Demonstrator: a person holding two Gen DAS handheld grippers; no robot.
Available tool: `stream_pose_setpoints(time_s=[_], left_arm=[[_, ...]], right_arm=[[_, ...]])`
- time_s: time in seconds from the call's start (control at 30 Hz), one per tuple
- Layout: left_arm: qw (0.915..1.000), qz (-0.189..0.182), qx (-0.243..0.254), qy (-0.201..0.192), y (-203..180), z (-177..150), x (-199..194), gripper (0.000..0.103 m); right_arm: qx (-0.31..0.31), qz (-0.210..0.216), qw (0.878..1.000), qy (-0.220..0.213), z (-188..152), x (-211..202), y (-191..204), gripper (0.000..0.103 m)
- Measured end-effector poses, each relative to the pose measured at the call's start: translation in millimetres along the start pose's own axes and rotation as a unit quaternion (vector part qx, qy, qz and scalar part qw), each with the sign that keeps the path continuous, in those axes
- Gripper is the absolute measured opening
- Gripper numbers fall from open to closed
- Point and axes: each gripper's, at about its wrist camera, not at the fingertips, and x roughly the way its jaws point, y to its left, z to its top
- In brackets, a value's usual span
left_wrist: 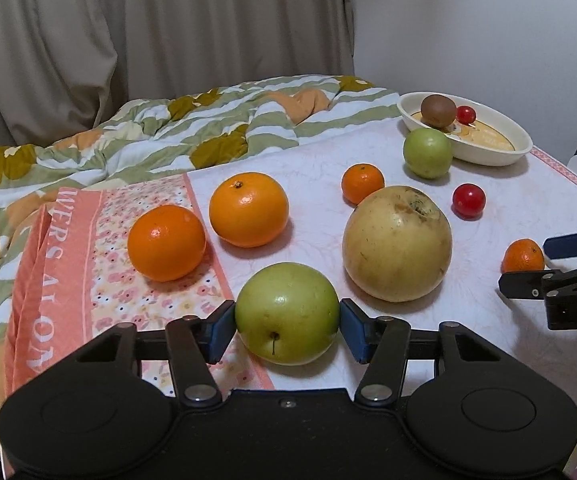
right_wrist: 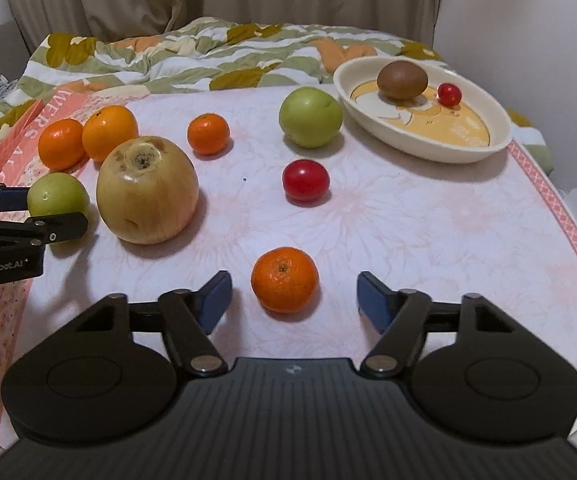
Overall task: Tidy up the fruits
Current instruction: 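Grasp the green apple with the left tool while the right tool grasps a mandarin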
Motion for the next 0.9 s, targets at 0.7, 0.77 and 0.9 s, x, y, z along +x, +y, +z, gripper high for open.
stream_pose_setpoints(time_s=[0.7, 0.77, 0.9], left_arm=[[0.9996, 0.018, -0.021, 0.005, 3.6, -8.4, -18.8, 0.06], [0.9994, 0.02, -0.026, 0.002, 5.7, -7.9, -24.4, 0.06], [0.9992, 0.021, -0.032, -0.003, 6.3, -4.6, -37.5, 0.06]], right_arm=[[-0.026, 0.011, 0.999, -0.017, 4.8, -4.3, 6.5, 0.051], [-0.025, 0.01, 0.999, -0.019, 7.1, -8.7, 6.2, 0.051], [-0.022, 0.006, 0.999, -0.022, 12.5, -20.5, 5.4, 0.051]])
